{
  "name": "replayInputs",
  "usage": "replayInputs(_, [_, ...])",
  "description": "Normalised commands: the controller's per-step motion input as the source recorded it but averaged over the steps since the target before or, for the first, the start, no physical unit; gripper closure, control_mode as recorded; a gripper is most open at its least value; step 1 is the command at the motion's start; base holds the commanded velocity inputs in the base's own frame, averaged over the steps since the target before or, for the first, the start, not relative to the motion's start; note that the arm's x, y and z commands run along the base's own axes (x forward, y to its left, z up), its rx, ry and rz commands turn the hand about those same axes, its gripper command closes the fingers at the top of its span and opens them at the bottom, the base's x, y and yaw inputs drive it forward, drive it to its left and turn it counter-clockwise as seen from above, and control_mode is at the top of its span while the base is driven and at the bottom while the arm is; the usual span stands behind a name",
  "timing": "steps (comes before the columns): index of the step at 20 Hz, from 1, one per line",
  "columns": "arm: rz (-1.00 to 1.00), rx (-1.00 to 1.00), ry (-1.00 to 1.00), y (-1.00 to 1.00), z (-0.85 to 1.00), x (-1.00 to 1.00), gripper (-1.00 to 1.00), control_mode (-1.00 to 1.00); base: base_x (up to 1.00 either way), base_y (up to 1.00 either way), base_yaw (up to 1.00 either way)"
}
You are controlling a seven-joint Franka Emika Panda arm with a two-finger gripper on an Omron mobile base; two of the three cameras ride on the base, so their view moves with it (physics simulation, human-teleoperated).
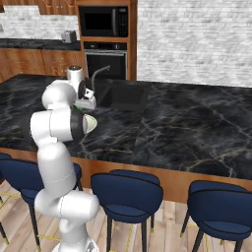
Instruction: Place the cup inside the bowl on the dining table and move the bowl to any counter.
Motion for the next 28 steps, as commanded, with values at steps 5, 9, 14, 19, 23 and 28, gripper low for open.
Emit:
replayInputs(5, [0.00, 0.00, 0.01, 0.05, -0.23, 0.00, 1.00, -1.00, 0.00, 0.00, 0.00])
replayInputs(9, [0.00, 0.00, 0.00, 0.16, -0.16, 0.03, 1.00, -1.00, 0.00, 0.00, 0.00])
replayInputs(14, [0.00, 0.00, 0.02, 0.14, -0.07, 0.10, 1.00, -1.00, 0.00, 0.00, 0.00])
replayInputs(19, [0.00, 0.00, 0.03, 0.02, -0.17, 0.02, 1.00, -1.00, 0.00, 0.00, 0.00])
replayInputs(23, [0.00, 0.00, 0.01, 0.00, -0.23, 0.00, 1.00, -1.00, 0.00, 0.00, 0.00])
replayInputs(28, [0.00, 0.00, 0.00, 0.00, -0.13, 0.10, 1.00, -1.00, 0.00, 0.00, 0.00])
